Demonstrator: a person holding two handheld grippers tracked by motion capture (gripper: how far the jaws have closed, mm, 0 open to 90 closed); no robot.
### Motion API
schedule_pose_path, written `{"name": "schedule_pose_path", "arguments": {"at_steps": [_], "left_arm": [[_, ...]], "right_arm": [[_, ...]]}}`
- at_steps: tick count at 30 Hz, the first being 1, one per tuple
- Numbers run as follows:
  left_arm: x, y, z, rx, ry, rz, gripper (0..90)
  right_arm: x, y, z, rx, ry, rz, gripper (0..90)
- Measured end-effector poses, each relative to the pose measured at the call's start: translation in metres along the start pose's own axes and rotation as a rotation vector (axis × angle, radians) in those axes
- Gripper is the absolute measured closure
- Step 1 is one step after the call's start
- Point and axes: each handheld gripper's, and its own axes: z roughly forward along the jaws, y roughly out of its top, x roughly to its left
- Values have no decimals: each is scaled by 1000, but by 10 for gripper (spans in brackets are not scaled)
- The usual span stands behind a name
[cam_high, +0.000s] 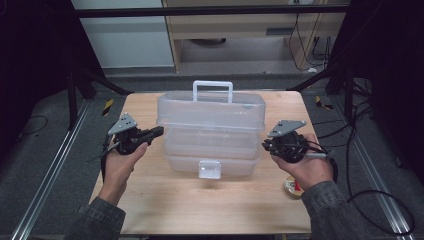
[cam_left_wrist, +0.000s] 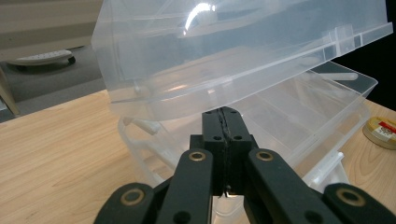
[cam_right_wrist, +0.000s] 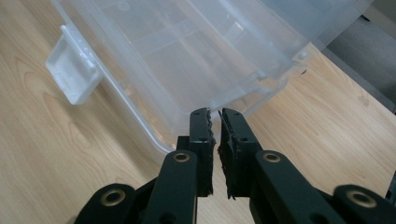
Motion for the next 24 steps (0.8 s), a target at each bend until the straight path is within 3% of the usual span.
{"name": "schedule_pose_path", "arguments": {"at_steps": [16,24], "left_arm": [[0,0,0,1,0,2,896],[0,0,0,0,-1,2,896]], "right_arm": [[8,-26,31,-9,-25,118,828],[12,-31,41,-11,-11,140,829]]}}
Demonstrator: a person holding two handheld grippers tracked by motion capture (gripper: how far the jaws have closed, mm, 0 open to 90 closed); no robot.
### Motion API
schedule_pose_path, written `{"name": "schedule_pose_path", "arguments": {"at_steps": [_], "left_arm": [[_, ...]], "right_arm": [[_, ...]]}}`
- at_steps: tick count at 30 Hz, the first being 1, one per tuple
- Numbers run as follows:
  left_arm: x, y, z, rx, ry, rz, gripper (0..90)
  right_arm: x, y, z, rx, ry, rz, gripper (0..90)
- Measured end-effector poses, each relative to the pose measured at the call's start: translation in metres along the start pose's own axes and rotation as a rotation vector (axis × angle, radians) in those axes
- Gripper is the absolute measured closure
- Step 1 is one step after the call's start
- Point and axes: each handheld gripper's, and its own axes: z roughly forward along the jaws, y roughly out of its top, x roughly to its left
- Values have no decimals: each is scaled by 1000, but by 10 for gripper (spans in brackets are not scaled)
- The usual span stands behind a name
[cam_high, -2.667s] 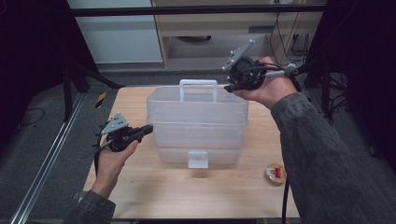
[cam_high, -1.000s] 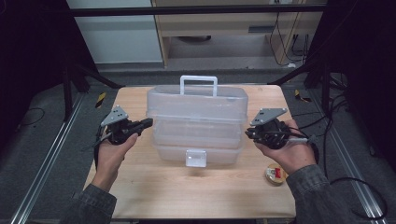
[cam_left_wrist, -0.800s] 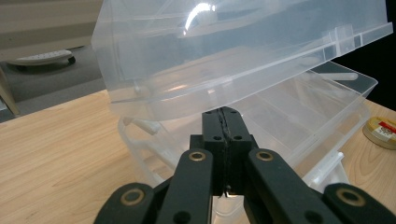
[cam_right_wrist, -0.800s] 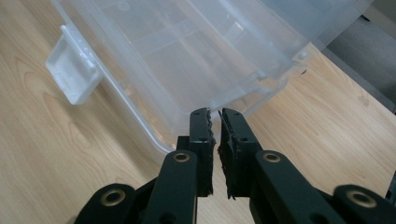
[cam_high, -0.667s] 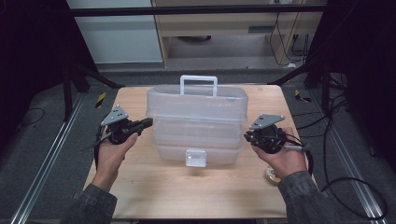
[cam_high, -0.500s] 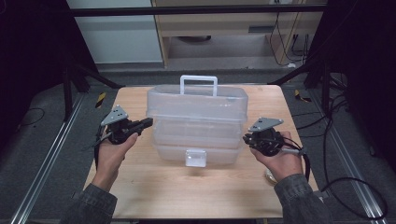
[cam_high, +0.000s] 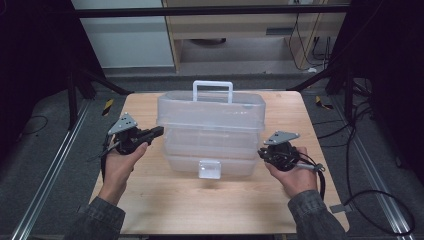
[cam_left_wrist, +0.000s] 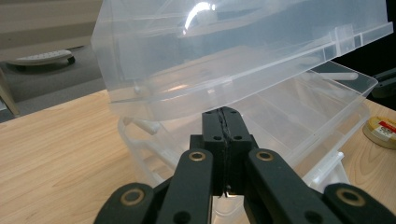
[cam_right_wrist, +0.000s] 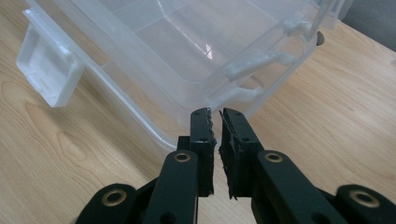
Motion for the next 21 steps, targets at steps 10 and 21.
{"name": "schedule_pose_path", "arguments": {"at_steps": [10,21], "left_arm": [[0,1,0,3,2,1,896],[0,2,3,7,0,3,896]], "right_arm": [[6,-5,5,7,24,10,821],[14,-7,4,-3,48,-7,792]]}}
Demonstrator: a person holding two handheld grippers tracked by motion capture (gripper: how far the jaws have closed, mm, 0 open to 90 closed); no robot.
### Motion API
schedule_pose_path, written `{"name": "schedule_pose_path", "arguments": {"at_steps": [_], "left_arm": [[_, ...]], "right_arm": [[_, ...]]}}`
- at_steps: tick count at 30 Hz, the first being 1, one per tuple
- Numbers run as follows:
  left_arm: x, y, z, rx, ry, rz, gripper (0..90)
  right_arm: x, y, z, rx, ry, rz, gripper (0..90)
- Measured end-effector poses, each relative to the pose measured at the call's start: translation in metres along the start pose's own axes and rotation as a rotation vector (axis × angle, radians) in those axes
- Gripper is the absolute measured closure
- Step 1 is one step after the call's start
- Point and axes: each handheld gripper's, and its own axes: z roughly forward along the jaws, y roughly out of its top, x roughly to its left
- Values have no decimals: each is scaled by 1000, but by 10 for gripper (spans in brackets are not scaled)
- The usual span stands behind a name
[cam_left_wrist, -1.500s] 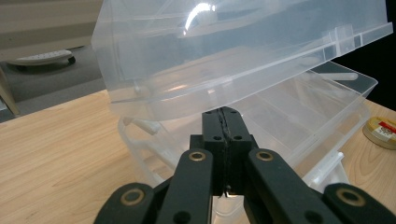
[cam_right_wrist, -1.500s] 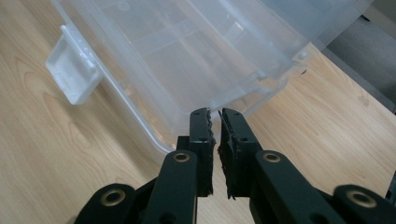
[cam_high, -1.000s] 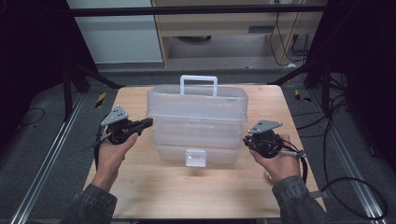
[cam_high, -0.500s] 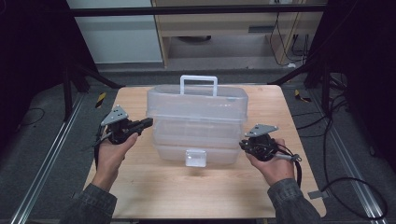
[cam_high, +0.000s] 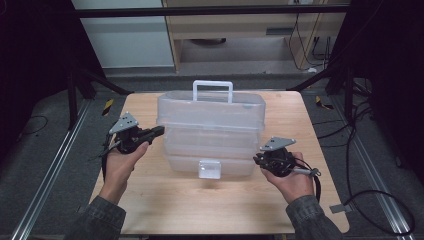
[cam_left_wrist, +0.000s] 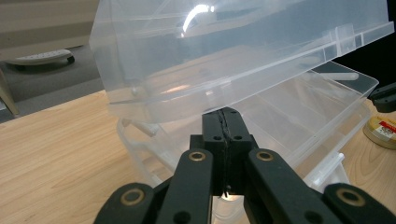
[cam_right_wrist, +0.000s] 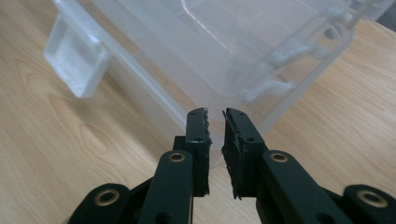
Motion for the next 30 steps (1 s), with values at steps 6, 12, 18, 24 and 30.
{"name": "schedule_pose_path", "arguments": {"at_steps": [6,12,18,24,30], "left_arm": [[-1,1,2,0,-1,-1,896],[-1,1,3,-1,-2,-2,896],[-1,1,3,1,-2,-2,896],[-2,1,3,2,-3,-1,896],[-2,2,4,2,-4,-1,896]], "right_arm": [[9,1,2,-11,28,-42,749],[18,5,7,-13,45,-140,720],[23,10,14,-25,69,-202,711],[28,18,20,-23,78,-262,696],[32,24,27,-1,79,-331,697]]}}
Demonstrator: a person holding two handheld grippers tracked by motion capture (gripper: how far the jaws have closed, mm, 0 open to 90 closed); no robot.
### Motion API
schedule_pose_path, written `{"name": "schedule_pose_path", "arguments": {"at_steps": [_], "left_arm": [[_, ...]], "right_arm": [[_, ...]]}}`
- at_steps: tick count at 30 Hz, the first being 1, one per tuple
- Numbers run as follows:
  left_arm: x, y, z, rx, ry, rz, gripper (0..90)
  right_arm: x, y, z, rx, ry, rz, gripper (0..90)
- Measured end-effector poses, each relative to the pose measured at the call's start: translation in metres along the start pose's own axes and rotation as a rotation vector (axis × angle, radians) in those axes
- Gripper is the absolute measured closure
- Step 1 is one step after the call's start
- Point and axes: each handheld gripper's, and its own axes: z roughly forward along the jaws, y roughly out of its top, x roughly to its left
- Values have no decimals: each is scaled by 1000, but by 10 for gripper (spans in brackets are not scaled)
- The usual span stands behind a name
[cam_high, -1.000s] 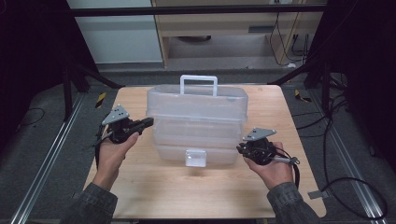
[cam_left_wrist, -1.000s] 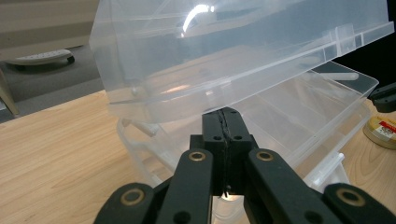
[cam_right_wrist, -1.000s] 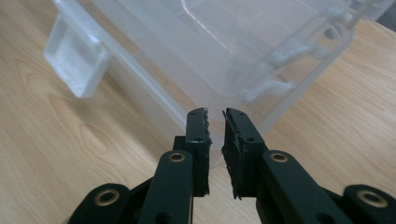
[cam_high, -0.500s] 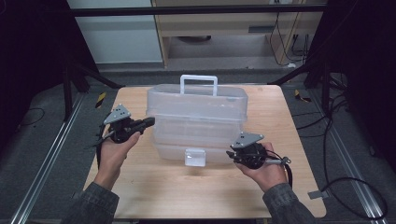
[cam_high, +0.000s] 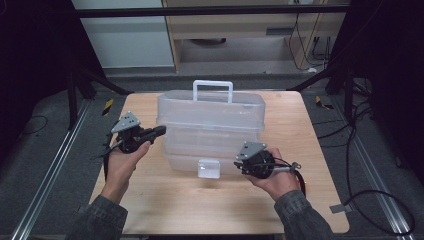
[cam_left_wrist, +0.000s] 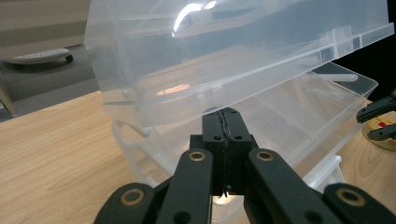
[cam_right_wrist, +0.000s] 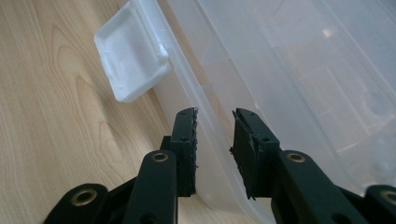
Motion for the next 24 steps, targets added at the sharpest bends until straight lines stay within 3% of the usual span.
{"name": "schedule_pose_path", "arguments": {"at_steps": [6,11,17,24], "left_arm": [[-1,0,0,3,-1,2,896],[-1,0,1,4,0,1,896],[-3,1,2,2,-1,-3,896],[-6,1,4,0,-3,0,895]], "right_arm": [[4,4,8,30,-5,-61,706],[3,3,9,24,-29,-95,801],[3,4,9,30,-26,-151,812],[2,4,9,38,-15,-179,820]]}}
